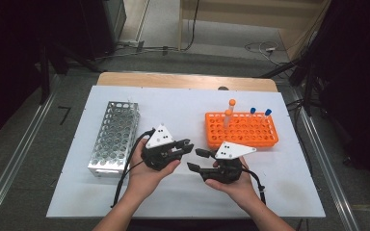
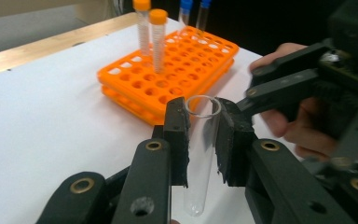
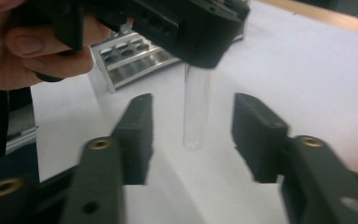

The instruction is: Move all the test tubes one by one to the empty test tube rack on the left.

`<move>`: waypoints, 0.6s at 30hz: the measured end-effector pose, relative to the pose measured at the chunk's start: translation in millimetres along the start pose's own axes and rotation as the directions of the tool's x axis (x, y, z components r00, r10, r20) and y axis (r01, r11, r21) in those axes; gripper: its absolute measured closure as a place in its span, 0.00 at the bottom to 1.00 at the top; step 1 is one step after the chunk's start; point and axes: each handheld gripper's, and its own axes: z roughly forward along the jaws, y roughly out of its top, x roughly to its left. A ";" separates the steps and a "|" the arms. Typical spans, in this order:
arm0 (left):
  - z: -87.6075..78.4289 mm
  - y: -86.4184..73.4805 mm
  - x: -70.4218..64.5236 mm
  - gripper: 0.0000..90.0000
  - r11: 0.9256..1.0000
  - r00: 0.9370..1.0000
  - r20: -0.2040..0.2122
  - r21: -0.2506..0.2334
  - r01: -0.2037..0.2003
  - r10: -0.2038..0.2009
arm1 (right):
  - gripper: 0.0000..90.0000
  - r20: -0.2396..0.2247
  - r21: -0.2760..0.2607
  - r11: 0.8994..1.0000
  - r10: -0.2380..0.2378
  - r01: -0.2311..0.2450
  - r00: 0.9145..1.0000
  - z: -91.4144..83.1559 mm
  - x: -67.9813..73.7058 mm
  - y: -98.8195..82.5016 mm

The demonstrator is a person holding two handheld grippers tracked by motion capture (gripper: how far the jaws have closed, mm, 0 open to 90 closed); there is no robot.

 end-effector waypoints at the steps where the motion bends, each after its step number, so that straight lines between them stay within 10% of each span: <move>1: -0.6 1.0 3.1 0.85 1.000 1.000 -0.006 -0.002 0.003 -0.003 | 0.41 0.000 0.000 1.000 0.000 0.000 1.000 0.0 0.0 0.0; 18: -24.7 12.2 60.6 0.85 0.998 0.988 -0.142 -0.053 0.046 -0.053 | 0.01 0.025 -0.021 0.999 0.042 -0.042 0.999 -49.2 -35.6 -22.1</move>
